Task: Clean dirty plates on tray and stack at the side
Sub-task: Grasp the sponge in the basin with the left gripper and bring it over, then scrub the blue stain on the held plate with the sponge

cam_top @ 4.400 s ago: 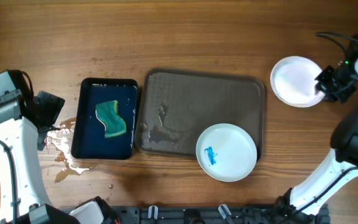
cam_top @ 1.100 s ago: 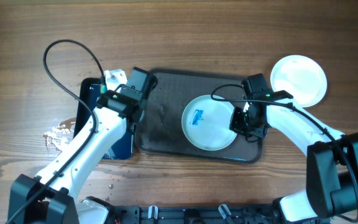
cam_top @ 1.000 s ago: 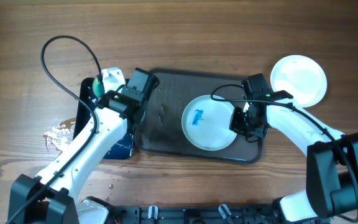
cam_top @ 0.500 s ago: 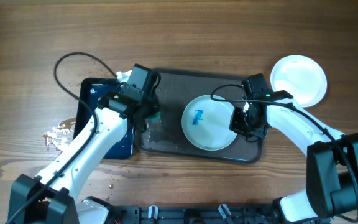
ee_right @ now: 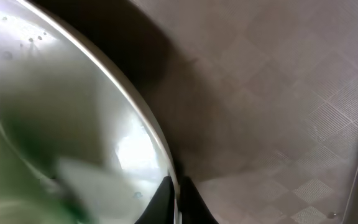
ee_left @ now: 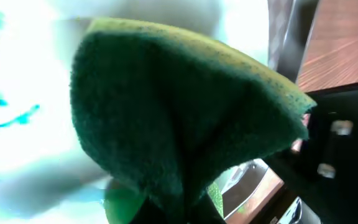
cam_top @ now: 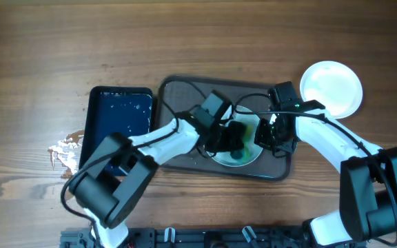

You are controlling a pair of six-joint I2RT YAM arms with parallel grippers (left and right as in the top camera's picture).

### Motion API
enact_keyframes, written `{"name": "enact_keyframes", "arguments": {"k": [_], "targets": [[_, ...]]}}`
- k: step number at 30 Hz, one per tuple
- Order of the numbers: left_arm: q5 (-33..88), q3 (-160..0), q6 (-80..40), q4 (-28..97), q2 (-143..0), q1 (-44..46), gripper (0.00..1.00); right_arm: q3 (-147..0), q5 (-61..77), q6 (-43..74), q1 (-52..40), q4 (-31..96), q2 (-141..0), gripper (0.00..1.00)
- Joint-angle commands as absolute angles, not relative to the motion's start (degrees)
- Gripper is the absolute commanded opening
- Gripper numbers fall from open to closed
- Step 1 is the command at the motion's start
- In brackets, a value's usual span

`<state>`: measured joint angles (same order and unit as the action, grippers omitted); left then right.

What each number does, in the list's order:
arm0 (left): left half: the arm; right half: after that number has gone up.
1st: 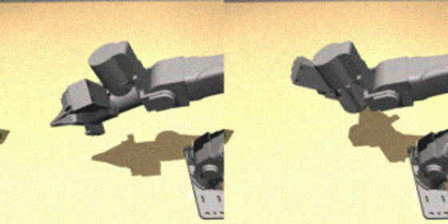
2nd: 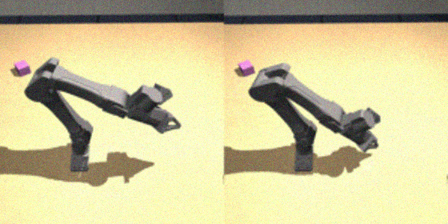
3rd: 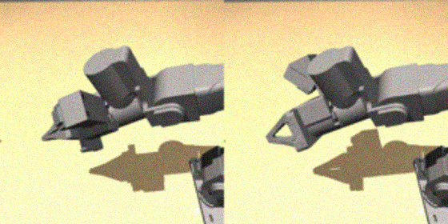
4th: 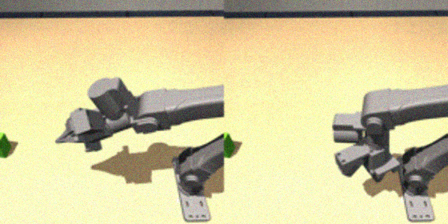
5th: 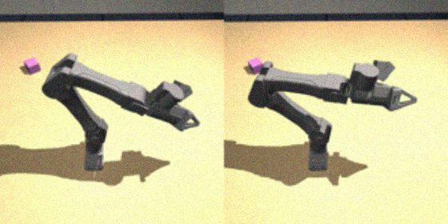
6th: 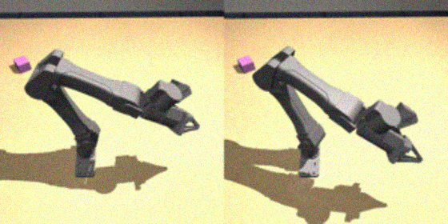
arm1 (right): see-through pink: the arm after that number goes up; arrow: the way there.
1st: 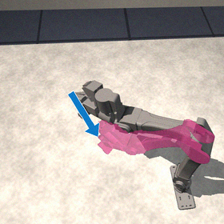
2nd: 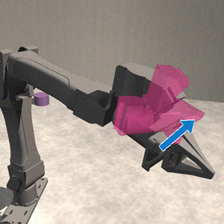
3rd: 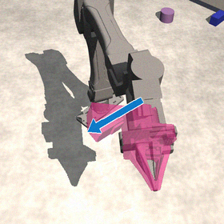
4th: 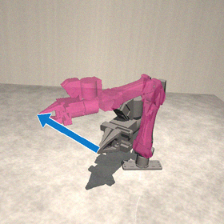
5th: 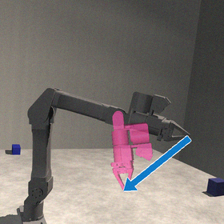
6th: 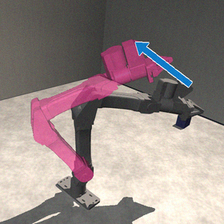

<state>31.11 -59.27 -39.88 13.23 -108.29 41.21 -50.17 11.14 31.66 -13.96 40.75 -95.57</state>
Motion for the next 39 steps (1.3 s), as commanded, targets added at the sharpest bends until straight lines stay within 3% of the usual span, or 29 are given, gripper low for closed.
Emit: {"name": "enact_keyframes", "arguments": {"k": [1, 9, 13, 20, 26, 33, 39], "targets": [[31.7, -60.1, -40.9, 14.2, -110.3, 40.9, 0.04, -49.8, 9.1, 31.7, -14.1, 41.3, -96.2, 0.05], [11.4, -60.1, -40.3, 30.6, -110.3, 31.5, 0.04, -49.8, 9.0, 31.7, -14.1, 41.6, -96.2, 0.04], [15.2, -60.1, -40.3, 30.2, -110.3, 32.3, 0.04, -49.8, 9.0, 31.7, -14.1, 41.3, -96.2, 0.05], [34.5, -60.1, -41.3, 19.0, -110.3, 40.3, 0.04, -49.8, 9.0, 31.7, -14.1, 41.2, -96.2, 0.04], [28.8, -60.1, -43.4, 10.5, -110.3, 39.9, 0.04, -49.8, 9.0, 31.7, -14.1, 41.6, -96.2, 0.05], [16.3, -60.1, -40.7, 15.6, -110.4, 28.9, 0.04, -49.8, 9.0, 31.7, -14.1, 42.3, -96.2, 0.04], [27.0, -60.1, -34.9, 26.7, -110.4, 30.1, 0.04, -49.8, 9.0, 31.7, -14.1, 42.3, -96.2, 0.05]]}}
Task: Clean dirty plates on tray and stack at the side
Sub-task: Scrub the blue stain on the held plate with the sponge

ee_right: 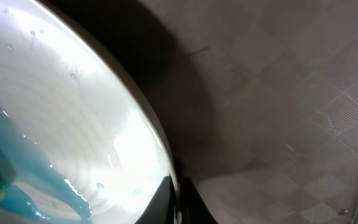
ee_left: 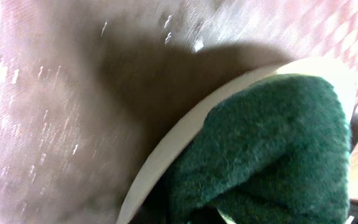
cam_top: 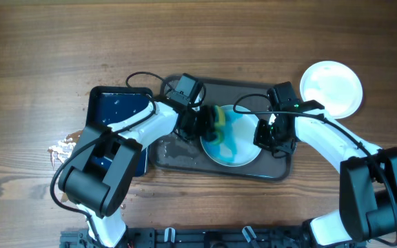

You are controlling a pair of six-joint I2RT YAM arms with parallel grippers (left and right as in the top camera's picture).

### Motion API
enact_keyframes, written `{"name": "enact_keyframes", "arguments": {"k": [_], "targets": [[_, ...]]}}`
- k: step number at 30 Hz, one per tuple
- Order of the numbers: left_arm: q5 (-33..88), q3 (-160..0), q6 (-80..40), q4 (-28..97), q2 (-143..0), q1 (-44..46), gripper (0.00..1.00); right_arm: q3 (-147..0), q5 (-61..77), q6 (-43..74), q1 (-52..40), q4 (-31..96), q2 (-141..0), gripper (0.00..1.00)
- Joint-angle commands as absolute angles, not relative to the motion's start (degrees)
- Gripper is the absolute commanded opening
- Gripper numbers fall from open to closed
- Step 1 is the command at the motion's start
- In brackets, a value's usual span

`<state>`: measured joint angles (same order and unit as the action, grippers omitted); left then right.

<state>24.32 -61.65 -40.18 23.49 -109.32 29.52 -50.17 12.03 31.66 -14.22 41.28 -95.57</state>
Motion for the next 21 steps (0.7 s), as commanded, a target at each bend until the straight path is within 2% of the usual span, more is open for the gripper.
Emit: {"name": "enact_keyframes", "arguments": {"k": [1, 3, 8, 11, 17, 21], "targets": [[32.6, -60.1, -33.1, 26.4, -110.4, 31.4, 0.04, -49.8, 9.0, 31.7, -14.1, 42.3, -96.2, 0.04], [41.8, -60.1, -32.4, 22.9, -110.4, 35.0, 0.04, -49.8, 9.0, 31.7, -14.1, 42.3, -96.2, 0.05], [43.4, -60.1, -40.6, 14.9, -110.4, 39.6, 0.04, -49.8, 9.0, 31.6, -14.1, 42.8, -96.2, 0.05], [36.1, -60.1, -44.2, 14.1, -110.4, 36.7, 0.04, -49.8, 9.0, 31.7, -14.1, 42.9, -96.2, 0.04], [23.2, -60.1, -43.5, 16.6, -110.5, 26.2, 0.04, -49.8, 9.0, 31.7, -14.1, 43.2, -96.2, 0.05], [26.8, -60.1, -39.2, 24.0, -110.5, 27.2, 0.04, -49.8, 9.0, 31.6, -14.1, 43.1, -96.2, 0.04]]}}
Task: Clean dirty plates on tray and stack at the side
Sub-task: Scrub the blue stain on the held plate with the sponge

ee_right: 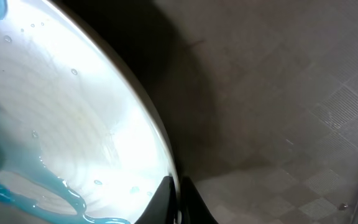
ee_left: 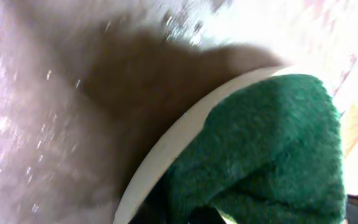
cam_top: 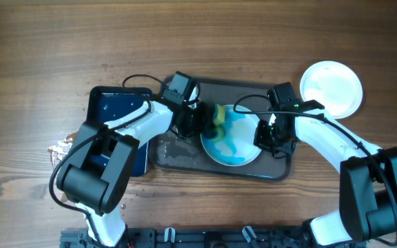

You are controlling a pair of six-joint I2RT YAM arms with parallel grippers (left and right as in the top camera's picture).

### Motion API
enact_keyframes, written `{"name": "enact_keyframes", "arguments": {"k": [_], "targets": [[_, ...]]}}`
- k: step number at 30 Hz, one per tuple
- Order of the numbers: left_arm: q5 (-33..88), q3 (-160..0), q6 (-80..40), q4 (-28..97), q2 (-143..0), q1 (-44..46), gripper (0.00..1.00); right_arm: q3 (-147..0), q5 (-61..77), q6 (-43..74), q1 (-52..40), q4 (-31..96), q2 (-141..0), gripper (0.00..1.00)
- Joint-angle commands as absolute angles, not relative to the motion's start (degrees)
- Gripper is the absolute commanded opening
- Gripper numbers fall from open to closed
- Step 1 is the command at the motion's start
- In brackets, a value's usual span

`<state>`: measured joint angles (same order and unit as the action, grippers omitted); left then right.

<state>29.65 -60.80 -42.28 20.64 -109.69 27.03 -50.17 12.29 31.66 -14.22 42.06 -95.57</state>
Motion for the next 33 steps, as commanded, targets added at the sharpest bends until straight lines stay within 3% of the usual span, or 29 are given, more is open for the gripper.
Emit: {"name": "enact_keyframes", "arguments": {"k": [1, 6, 10, 17, 24, 28, 33], "targets": [[29.5, -60.1, -37.7, 24.7, -110.5, 28.8, 0.04, -49.8, 9.0, 31.6, -14.1, 43.1, -96.2, 0.04], [34.9, -60.1, -38.5, 21.8, -110.5, 39.4, 0.04, -49.8, 9.0, 31.7, -14.1, 43.1, -96.2, 0.05], [34.4, -60.1, -42.5, 15.7, -111.1, 41.4, 0.04, -49.8, 9.0, 31.7, -14.1, 43.4, -96.2, 0.04], [31.5, -60.1, -41.4, 17.9, -108.3, 29.5, 0.04, -49.8, 9.0, 31.6, -14.1, 43.6, -96.2, 0.04], [29.6, -60.1, -33.6, 29.5, -95.7, 27.8, 0.04, -49.8, 9.0, 31.7, -14.1, 42.7, -96.2, 0.05], [14.1, -60.1, -33.2, 41.5, -91.2, 24.0, 0.04, -49.8, 9.0, 31.6, -14.1, 42.7, -96.2, 0.05], [6.0, -60.1, -31.6, 47.8, -91.3, 8.1, 0.04, -49.8, 9.0, 31.5, -14.1, 42.5, -96.2, 0.05]]}}
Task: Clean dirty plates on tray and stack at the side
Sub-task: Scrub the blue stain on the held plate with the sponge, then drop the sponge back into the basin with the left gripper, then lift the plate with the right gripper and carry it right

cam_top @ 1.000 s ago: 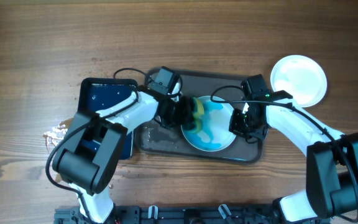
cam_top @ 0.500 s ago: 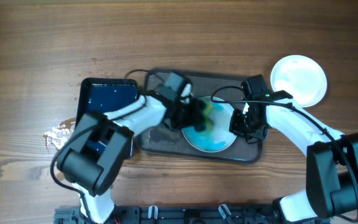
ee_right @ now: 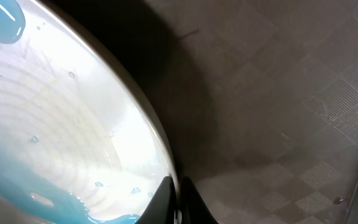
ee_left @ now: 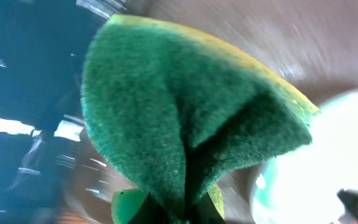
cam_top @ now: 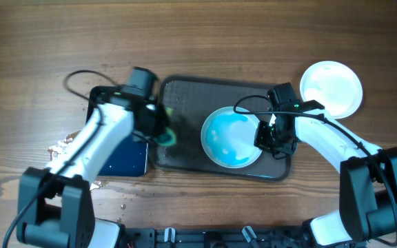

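Observation:
A white plate (cam_top: 231,137) smeared with blue liquid lies on the dark tray (cam_top: 185,96). My right gripper (cam_top: 266,138) is shut on the plate's right rim (ee_right: 166,163), one finger on each side. My left gripper (cam_top: 163,132) is shut on a green and yellow sponge (ee_left: 185,118), folded between its fingers. It hovers at the tray's left edge, beside the dark water basin (cam_top: 116,110). A clean white plate (cam_top: 331,87) rests on the table to the right of the tray.
Water drops and a white smear (cam_top: 64,148) lie on the wooden table left of the basin. Cables run from both wrists across the tray's far side.
My left gripper has moved left with the sponge, from the plate's left rim to the tray's left edge by the basin. The blue now covers most of the plate. The right gripper still holds the rim.
The sponge was first pressed on the middle of the plate while my right gripper held the rim. Then it was at the plate's upper left rim, with blue streaks showing. Now it is off the plate, by the basin.

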You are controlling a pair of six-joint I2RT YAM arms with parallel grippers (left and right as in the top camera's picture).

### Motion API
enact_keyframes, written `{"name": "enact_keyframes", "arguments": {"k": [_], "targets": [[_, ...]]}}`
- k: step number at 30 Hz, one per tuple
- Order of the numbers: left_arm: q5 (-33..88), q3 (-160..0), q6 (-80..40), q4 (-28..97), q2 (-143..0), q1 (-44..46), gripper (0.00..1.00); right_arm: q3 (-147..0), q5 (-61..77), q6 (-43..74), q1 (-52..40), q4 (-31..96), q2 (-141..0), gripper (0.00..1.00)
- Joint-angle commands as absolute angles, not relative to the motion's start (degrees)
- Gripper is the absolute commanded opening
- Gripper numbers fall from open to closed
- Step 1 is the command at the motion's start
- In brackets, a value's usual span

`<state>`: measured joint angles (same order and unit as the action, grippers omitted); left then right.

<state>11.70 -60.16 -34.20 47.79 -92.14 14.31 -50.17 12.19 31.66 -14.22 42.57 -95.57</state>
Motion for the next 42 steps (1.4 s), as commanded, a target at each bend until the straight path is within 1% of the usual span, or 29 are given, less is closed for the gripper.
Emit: {"name": "enact_keyframes", "arguments": {"k": [1, 2, 5, 6, 7, 8, 9, 10, 13, 19, 23, 27, 30, 33, 36, 39, 42], "targets": [[3.2, -60.1, -31.7, 47.8, -91.4, 5.5, 0.04, -49.8, 9.0, 31.5, -14.1, 42.5, -96.2, 0.05], [1.0, -60.1, -31.6, 47.7, -91.7, 3.1, 0.04, -49.8, 9.0, 31.5, -14.1, 42.5, -96.2, 0.05], [0.3, -60.0, -27.5, 47.0, -95.9, -2.3, 0.04, -49.8, 9.0, 31.5, -14.0, 42.5, -96.2, 0.04], [0.6, -60.0, -27.4, 47.0, -98.7, -3.2, 0.24, -49.8, 9.0, 31.5, -14.0, 42.6, -96.2, 0.05], [1.3, -60.0, -27.4, 47.0, -100.6, -3.3, 0.49, -49.8, 9.0, 31.5, -14.0, 42.6, -96.2, 0.04], [2.5, -60.0, -27.4, 46.9, -101.9, -3.3, 0.79, -49.8, 9.0, 31.5, -14.0, 42.6, -96.2, 0.04], [3.2, -60.0, -27.4, 46.8, -102.0, -3.2, 0.98, -49.8, 9.0, 31.5, -14.0, 42.5, -96.2, 0.05], [3.6, -60.1, -27.4, 46.7, -101.5, -3.2, 1.00, -49.8, 9.0, 31.4, -14.0, 42.5, -96.2, 0.04], [4.3, -60.1, -27.4, 47.3, -96.9, -3.2, 1.00, -50.0, 8.4, 31.4, -14.0, 42.3, -96.1, 0.04], [5.3, -60.1, -27.4, 53.0, -76.2, -3.2, 1.00, -55.6, 7.2, 26.3, -14.0, 42.7, -94.3, 0.04], [5.3, -60.1, -27.4, 55.1, -64.6, -3.2, 1.00, -60.7, 7.3, 24.1, -14.0, 42.6, -86.3, 0.05], [3.7, -60.1, -27.4, 55.6, -63.2, -3.2, 1.00, -61.0, 9.8, 23.1, -14.0, 42.6, -80.0, 0.05], [-2.2, -60.1, -27.4, 55.6, -63.2, -3.3, 1.00, -62.5, 12.1, 19.8, -14.9, 45.4, -80.3, 0.05], [-4.6, -60.1, -27.5, 55.4, -63.3, -3.7, 1.00, -70.5, 11.6, 17.9, -18.3, 53.1, -84.3, 0.05], [-4.8, -60.1, -31.0, 55.3, -63.3, -7.1, 1.00, -82.7, 11.1, 16.6, -24.2, 59.8, -92.7, 0.04], [-4.6, -60.1, -31.6, 55.5, -63.3, -12.4, 1.00, -98.5, 10.1, 15.1, -31.4, 66.7, -105.2, 0.05], [-4.3, -60.1, -35.4, 56.4, -63.3, -19.7, 1.00, -110.9, 8.6, 14.8, -36.8, 70.9, -114.8, 0.05]]}}
